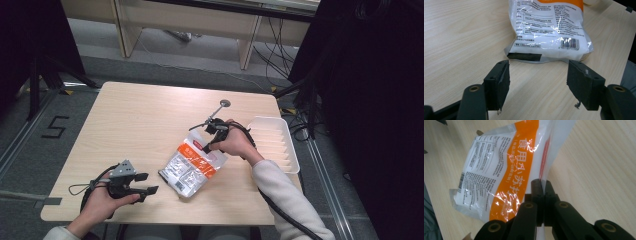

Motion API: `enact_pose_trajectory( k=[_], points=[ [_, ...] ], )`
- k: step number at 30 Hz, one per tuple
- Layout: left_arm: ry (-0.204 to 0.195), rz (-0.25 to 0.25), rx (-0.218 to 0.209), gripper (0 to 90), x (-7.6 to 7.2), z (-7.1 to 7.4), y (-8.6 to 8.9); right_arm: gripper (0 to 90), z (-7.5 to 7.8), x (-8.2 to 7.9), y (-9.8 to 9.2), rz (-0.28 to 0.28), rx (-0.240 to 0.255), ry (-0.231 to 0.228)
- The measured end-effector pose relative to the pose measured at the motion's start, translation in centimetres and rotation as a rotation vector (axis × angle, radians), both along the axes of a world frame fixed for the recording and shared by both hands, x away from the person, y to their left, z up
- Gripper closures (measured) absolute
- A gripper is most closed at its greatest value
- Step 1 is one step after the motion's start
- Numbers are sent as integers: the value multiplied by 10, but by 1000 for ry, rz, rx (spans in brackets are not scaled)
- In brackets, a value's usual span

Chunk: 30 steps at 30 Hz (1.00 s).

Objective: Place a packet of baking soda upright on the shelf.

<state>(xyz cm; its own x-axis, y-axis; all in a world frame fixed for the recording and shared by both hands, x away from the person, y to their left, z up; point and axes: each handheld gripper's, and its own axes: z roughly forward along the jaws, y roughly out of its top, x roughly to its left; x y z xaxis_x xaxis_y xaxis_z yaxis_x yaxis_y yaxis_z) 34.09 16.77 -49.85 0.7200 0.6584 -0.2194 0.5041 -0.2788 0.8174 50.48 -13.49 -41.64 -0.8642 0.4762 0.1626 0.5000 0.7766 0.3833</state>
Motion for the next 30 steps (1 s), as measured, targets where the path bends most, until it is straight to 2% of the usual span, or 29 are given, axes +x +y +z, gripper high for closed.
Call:
enact_pose_trajectory(
  k=[2,3,4,6,7,9,13,15,21,23,25,26,27,30],
  points=[
    [4,-1,2,345,0,0,0,900,4,1,0,29,-7,-20],
    [3,-2,3,345,0,0,0,900,7,-1,1,12,-7,-7],
    [1,-1,1,345,0,0,0,900,9,-1,0,30,-19,-23],
    [9,-6,5,345,0,1,1,900,13,-1,1,42,-2,-31],
    [9,-6,6,345,0,1,1,900,15,-2,1,41,7,-19],
    [8,-7,6,345,0,1,1,900,18,-2,0,55,-4,-38],
    [9,-5,6,345,0,1,1,900,27,-5,0,43,2,-34],
    [11,-2,3,345,0,1,1,900,32,-4,-1,51,-12,-59],
    [15,2,2,345,0,1,1,900,49,-7,0,51,-16,-66],
    [17,3,1,345,0,1,1,900,53,-6,0,72,-17,-87],
    [17,2,1,345,0,1,1,900,58,-8,0,76,-21,-84],
    [16,4,-3,345,0,1,0,900,60,-7,0,97,-25,-91],
    [16,5,-4,345,0,1,0,900,62,-8,0,88,-29,-94],
    [13,1,2,345,0,1,1,900,68,-7,-1,132,-29,-98]
  ],
)
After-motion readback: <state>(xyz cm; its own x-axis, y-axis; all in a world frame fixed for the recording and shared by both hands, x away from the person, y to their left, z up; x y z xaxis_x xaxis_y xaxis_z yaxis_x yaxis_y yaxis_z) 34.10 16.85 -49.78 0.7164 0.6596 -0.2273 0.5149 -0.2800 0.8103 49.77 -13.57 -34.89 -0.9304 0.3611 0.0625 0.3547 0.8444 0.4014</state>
